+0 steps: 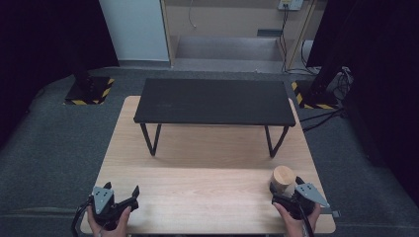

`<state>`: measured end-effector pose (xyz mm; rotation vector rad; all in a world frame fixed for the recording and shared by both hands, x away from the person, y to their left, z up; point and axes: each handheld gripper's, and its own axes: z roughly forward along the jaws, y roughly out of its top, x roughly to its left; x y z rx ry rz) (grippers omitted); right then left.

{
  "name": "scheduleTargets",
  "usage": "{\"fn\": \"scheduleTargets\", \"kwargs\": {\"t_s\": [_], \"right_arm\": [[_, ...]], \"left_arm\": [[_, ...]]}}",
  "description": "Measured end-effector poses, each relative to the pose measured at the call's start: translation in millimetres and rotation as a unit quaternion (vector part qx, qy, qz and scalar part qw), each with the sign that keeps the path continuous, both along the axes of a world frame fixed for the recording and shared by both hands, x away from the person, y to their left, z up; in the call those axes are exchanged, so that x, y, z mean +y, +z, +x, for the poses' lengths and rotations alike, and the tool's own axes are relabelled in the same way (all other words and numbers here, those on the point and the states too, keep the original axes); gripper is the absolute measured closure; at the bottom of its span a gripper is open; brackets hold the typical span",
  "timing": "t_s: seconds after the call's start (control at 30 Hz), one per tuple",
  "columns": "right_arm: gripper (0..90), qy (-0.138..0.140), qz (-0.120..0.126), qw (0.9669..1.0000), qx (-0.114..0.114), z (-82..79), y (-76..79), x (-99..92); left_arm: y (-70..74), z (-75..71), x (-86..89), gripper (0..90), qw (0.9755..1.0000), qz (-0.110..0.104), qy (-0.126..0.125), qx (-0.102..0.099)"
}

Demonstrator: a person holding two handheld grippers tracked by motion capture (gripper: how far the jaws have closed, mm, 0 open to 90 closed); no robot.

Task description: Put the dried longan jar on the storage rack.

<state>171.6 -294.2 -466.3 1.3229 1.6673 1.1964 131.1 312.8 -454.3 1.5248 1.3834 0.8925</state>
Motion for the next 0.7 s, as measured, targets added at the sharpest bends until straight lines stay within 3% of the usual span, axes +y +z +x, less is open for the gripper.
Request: {"fn": "scheduleTargets", "kwargs": {"t_s": [0.53,0.7], "right_arm": [[6.5,-0.005,-0.007,0.9999,0.004,11.1,-5.1,5.4],[14.1,0.001,-0.008,1.0000,0.005,12.8,-4.0,4.0]], "left_arm": [[-1.0,-0.2,2.6,1.4,1.0000,-0.002,0.001,-0.001],[-1.0,-0.2,3.5,1.4,1.0000,-0.003,0.001,-0.001]]}}
